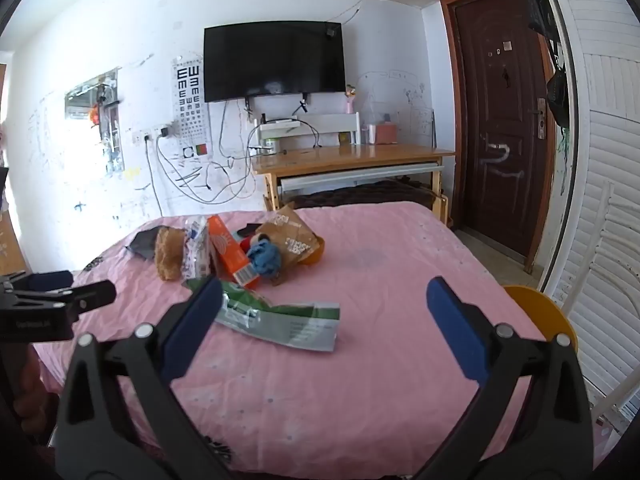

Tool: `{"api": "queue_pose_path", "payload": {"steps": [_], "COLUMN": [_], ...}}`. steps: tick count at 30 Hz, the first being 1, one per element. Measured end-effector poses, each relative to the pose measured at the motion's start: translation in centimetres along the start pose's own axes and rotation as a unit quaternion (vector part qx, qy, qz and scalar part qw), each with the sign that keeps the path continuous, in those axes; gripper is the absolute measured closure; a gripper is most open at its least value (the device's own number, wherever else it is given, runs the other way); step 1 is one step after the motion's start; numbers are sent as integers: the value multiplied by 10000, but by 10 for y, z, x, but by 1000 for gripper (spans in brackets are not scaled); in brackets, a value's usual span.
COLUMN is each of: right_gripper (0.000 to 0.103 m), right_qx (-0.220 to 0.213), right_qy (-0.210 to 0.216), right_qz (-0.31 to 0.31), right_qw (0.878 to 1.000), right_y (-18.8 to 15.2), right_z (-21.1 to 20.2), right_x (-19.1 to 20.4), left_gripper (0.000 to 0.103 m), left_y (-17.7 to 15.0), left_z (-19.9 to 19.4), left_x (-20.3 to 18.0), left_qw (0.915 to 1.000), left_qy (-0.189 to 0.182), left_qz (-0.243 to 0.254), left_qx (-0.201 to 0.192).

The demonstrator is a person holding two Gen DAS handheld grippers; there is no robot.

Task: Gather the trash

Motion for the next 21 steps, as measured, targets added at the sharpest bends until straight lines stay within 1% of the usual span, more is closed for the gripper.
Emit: {"api": "queue_pose_path", "payload": {"steps": [21], "right_gripper": [5], "right_qx": [61], "right_qy": [-21], "right_qz": [-66], "right_qw": [10000], "right_y": [-3], "right_z": [4], "right_x": [-1], "left_gripper": [6], "left_y": [0], "left_z": [-1], "left_x": [0], "left_qw": [10000], "left_qy": [-18], "left_qz": [-2], "left_qx": [14]}}
Point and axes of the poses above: each gripper's, at about its wrist camera, not at the fingertips, and z roughly the way its jaws point, x to its left, y to its top, the point moved 5 cm from there along z, roughly the way its jaws point, and after that the axes turned 3 degrees about z, right-handed, at the moved point
